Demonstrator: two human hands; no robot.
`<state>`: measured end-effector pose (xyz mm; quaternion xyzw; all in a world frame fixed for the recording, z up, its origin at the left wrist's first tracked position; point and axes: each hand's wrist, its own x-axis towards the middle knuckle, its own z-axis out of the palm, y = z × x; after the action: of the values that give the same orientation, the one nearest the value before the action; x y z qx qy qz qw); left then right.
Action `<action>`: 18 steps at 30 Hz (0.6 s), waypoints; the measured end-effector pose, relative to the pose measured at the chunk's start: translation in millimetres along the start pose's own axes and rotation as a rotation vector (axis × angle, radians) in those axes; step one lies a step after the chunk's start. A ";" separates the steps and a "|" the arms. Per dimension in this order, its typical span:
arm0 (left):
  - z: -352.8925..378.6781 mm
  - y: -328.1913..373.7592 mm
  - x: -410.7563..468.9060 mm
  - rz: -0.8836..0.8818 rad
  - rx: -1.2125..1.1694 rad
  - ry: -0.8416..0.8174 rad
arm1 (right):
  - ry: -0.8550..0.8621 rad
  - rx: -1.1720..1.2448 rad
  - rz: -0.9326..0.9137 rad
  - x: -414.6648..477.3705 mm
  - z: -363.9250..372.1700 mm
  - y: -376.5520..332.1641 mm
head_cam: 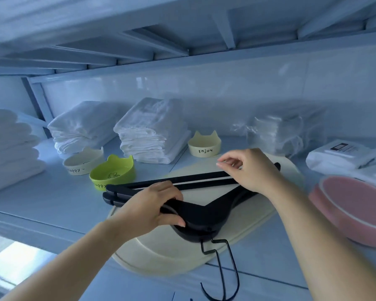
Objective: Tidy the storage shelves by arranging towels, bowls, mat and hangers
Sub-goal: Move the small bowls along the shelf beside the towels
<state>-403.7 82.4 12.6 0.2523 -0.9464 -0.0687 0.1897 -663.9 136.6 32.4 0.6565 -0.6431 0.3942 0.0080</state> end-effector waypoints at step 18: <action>9.0 1.8 -10.1 -0.051 0.060 -0.014 | -0.543 0.068 0.109 -31.5 -15.2 3.0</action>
<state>-400.0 89.4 1.5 0.2813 -0.9426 -0.0468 0.1738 -669.7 170.3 24.7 0.7024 -0.6423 0.2254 -0.2078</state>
